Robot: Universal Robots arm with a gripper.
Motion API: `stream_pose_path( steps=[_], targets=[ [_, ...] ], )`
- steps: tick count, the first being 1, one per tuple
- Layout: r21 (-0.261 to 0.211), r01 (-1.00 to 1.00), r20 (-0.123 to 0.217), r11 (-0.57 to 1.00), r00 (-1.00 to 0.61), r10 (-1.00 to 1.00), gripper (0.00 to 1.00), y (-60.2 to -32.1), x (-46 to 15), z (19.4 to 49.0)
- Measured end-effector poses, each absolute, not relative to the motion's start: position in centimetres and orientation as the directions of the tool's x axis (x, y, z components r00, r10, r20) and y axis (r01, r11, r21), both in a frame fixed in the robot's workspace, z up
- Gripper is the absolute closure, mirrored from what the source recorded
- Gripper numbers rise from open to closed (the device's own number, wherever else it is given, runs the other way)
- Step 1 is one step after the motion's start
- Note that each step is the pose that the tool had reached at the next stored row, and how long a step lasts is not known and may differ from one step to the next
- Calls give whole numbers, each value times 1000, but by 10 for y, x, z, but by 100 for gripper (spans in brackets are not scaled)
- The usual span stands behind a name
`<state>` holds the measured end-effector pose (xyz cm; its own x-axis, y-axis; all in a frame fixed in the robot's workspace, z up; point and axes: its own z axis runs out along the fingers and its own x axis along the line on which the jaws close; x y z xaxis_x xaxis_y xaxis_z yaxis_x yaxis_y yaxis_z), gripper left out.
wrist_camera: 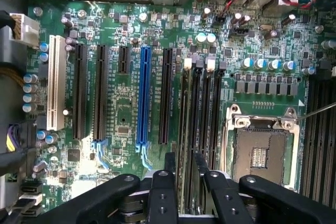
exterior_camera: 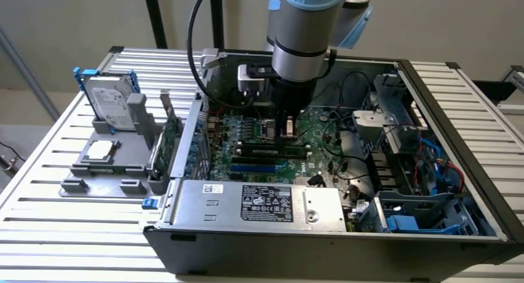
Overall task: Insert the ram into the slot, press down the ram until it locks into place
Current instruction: 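Insert the ram into the slot, then press down the ram until it locks into place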
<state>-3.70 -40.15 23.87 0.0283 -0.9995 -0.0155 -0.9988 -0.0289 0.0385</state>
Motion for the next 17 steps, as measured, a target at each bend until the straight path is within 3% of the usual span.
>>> stream_pose_path(
  steps=[3, 7, 17],
  targets=[
    [39, -999, -15, -29, 29, -999, 75, -402, -38, 242],
    [38, -999, -16, -29, 28, -999, 89, -401, -38, 245],
    [39, -999, -16, -29, 28, -999, 89, -402, -38, 245]
  ],
)
